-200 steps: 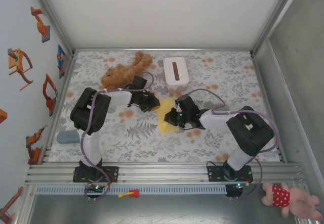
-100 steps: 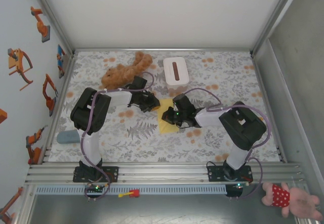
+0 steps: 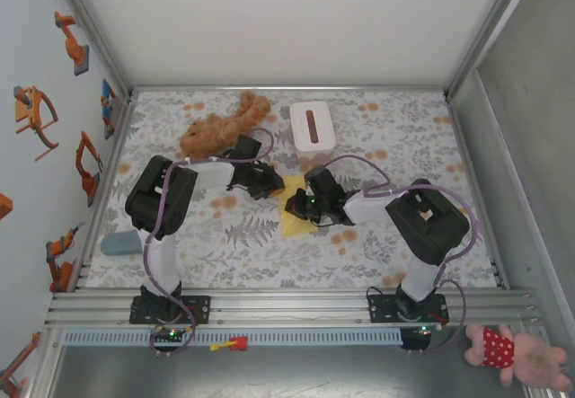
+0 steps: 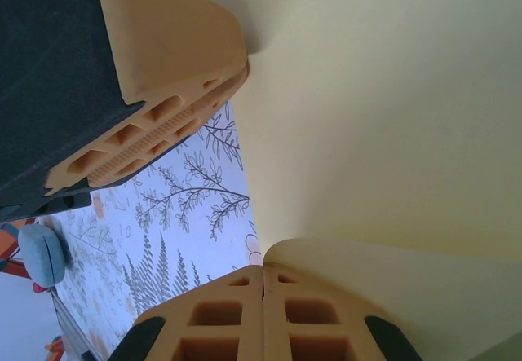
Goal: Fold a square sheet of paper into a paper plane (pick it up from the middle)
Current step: Fold the triangle a second time at the center of the table.
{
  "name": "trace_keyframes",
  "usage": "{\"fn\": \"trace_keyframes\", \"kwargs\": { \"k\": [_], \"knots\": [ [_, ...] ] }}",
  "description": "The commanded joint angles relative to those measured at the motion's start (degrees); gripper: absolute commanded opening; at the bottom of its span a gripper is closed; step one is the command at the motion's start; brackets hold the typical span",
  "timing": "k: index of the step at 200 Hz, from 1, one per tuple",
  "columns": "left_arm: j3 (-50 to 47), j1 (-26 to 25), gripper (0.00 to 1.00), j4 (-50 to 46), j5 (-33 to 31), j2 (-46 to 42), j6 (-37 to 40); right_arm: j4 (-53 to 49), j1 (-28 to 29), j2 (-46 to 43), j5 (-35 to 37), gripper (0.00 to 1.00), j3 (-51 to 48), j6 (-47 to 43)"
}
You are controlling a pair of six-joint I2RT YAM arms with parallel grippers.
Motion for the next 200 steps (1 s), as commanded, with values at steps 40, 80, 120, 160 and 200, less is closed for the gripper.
{"fn": "trace_keyframes", "kwargs": {
  "k": [40,80,120,160,200],
  "knots": [
    [-0.5,-0.8,0.15,-4.6,-0.7,1.9,0.9,-4.2,0.6,-1.5,2.8,0.00,0.4,-2.2],
    [-0.5,-0.9,0.15,-4.5,-0.6,1.8,0.9,-3.4,0.6,-1.2,2.7,0.00,0.6,-2.2],
    [-0.6,-0.9,0.15,-4.5,-0.6,1.6,0.9,-3.0,0.7,-0.9,2.6,0.00,0.7,-2.2],
    [-0.6,-1.0,0.15,-4.5,-0.6,1.5,0.8,-2.3,0.6,-0.3,2.3,0.00,0.7,-1.8],
    [-0.7,-1.1,0.15,-4.4,-0.6,1.5,0.8,-2.0,0.7,0.1,2.1,0.00,0.6,-1.8]
  ]
}}
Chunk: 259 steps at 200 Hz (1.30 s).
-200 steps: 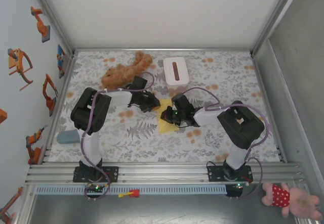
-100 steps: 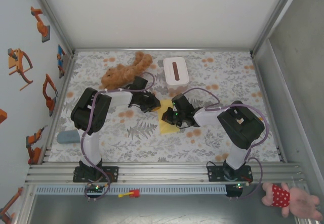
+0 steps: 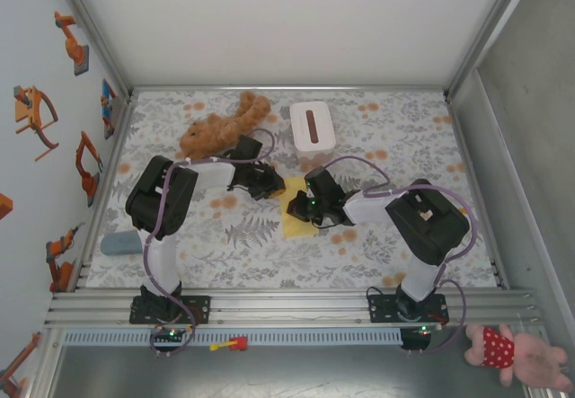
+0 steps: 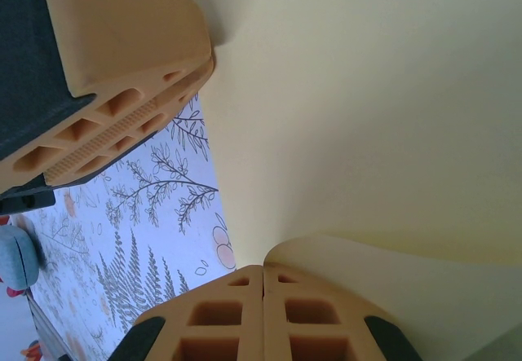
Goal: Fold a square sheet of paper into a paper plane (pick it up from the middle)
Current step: Fold the triangle a second time at the center of the table.
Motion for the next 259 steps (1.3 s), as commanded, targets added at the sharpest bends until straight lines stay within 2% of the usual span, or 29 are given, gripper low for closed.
{"fn": "trace_keyframes", "kwargs": {
  "k": [1,130,221,259],
  "knots": [
    [-0.7,-0.8,0.15,-4.5,-0.7,1.5,0.8,0.6,0.5,0.1,1.0,0.00,0.6,-0.6],
    [-0.8,-0.9,0.15,-4.5,-0.7,1.6,0.7,2.4,0.5,0.9,1.4,0.00,0.0,0.2],
    [-0.9,-0.9,0.15,-4.5,-0.7,1.4,0.8,-3.1,0.5,-2.0,2.3,0.00,0.0,-2.0],
    [-1.0,-0.9,0.15,-4.4,-0.8,1.5,0.8,-1.3,0.5,-1.2,1.0,0.00,0.0,-2.0]
  ]
}}
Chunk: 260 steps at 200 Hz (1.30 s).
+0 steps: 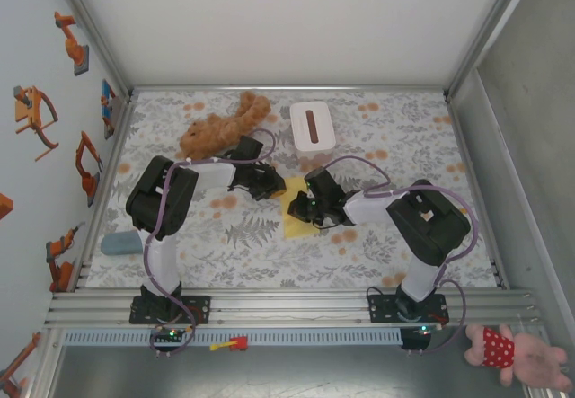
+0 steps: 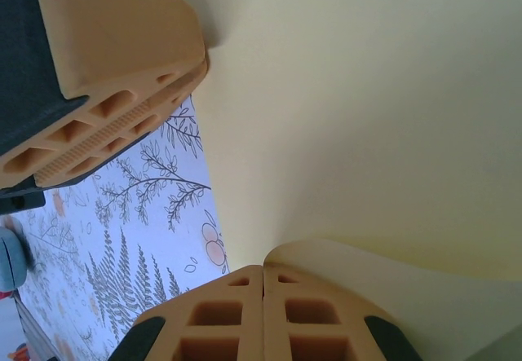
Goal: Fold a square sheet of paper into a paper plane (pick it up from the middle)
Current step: Fold the triangle a second time at the center of the table.
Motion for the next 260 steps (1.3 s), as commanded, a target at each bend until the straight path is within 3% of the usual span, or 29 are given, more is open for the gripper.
{"fn": "trace_keyframes", "kwargs": {
  "k": [1,260],
  "knots": [
    [-1.0,-0.6,0.15,-4.4,-0.8,1.5,0.8,-0.1,0.4,-0.7,0.2,0.00,0.0,-1.0],
    [-1.5,-0.7,0.15,-4.4,-0.8,1.0,0.7,3.0,0.4,2.4,-0.7,0.00,0.8,-0.2]
  ]
}}
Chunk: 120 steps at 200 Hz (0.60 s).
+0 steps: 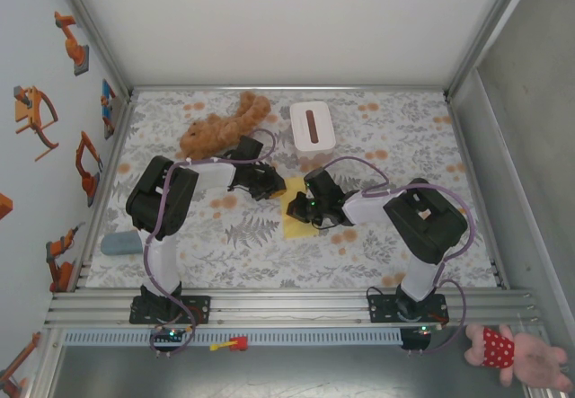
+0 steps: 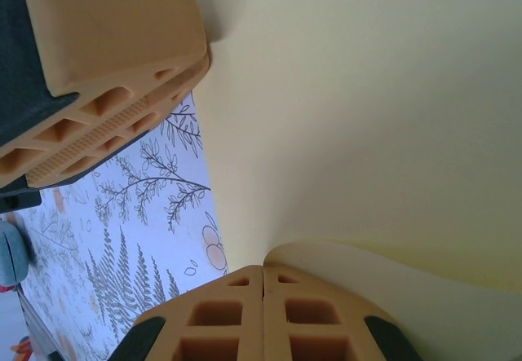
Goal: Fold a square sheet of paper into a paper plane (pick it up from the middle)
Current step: Fold the triangle a second time at the center of the table.
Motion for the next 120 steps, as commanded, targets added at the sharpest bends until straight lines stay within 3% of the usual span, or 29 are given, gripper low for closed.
{"fn": "trace_keyframes", "kwargs": {
  "k": [1,120],
  "knots": [
    [-1.4,-0.7,0.15,-4.4,-0.8,1.0,0.7,1.4,0.4,1.2,0.4,0.00,0.9,-0.1],
    [-1.7,-0.7,0.15,-4.4,-0.9,1.0,0.7,-2.2,0.4,0.9,2.2,0.00,0.5,-0.9]
  ]
}}
